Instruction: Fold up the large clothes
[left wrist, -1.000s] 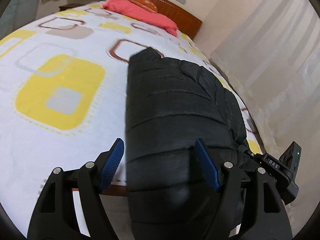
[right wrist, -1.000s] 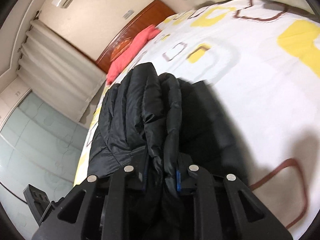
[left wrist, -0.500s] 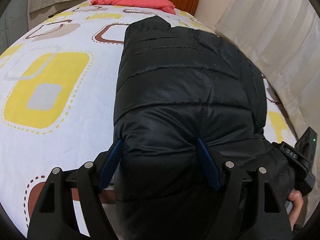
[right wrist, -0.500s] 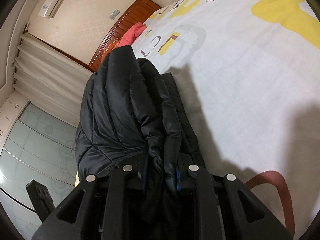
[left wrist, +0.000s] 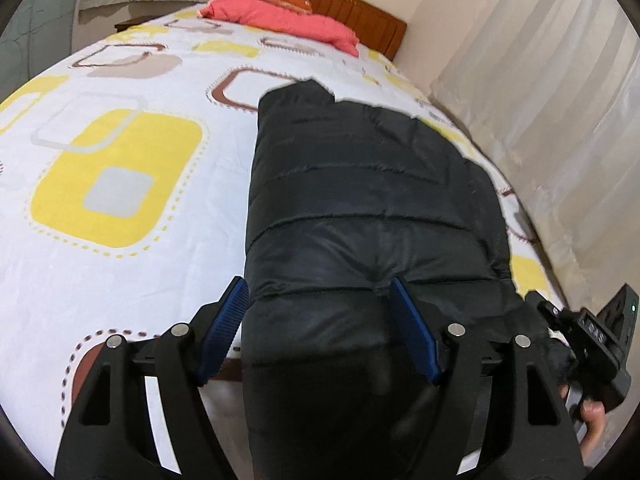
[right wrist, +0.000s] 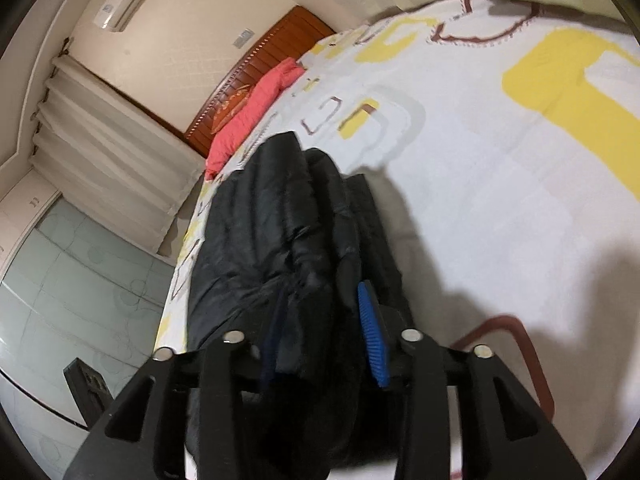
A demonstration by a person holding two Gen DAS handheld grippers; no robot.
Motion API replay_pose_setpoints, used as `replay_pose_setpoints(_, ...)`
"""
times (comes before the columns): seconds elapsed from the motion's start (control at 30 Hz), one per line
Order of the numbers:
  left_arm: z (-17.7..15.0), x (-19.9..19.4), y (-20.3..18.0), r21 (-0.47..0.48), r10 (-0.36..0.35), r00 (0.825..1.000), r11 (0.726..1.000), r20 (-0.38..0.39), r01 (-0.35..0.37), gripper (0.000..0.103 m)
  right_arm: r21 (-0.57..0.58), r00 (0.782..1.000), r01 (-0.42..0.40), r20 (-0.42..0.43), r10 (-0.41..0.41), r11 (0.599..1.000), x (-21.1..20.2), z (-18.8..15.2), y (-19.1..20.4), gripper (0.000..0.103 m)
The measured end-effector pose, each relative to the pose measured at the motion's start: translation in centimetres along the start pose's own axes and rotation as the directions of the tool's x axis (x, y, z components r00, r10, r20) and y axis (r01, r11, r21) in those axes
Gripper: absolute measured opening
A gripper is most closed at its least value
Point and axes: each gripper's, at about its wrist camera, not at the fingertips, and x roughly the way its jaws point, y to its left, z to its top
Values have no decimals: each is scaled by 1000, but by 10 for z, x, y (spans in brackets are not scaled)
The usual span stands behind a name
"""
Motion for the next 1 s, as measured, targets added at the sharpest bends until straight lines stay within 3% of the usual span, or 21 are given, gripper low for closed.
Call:
replay_pose_setpoints(0.07, -2, -8, 1, -18, -6, 1000, 1000, 19, 6, 73, -3, 1000, -12, 5, 12, 1000, -9, -9, 4, 63)
replay_pose_setpoints(0.23, -18, -1, 18, -133, -35, 999, 991, -22, 32, 73, 3, 999, -47, -8, 47, 999, -18, -31, 3, 63)
replay_pose_setpoints(0.37, -28, 19, 31, -231, -80, 994, 971, -79, 60, 76, 27, 998, 29, -57, -27, 999, 0, -36, -12, 43)
replay_pose_setpoints(0.57, -41, 38, 33, -255, -62, 993, 966, -97, 36, 64, 91, 996, 28, -83, -21, 995, 29, -50, -43, 36)
replay_pose_setpoints(0.87, -43, 43, 34, -234, -53, 994, 972, -93, 29, 64, 112, 998, 20, -68, -13, 993, 35, -53, -48, 36)
replay_pose_setpoints(1.0, -39, 38, 35, -247, -68, 993, 968, -100, 41, 71, 109, 998, 8, -68, 0, 994, 27, -52, -45, 43)
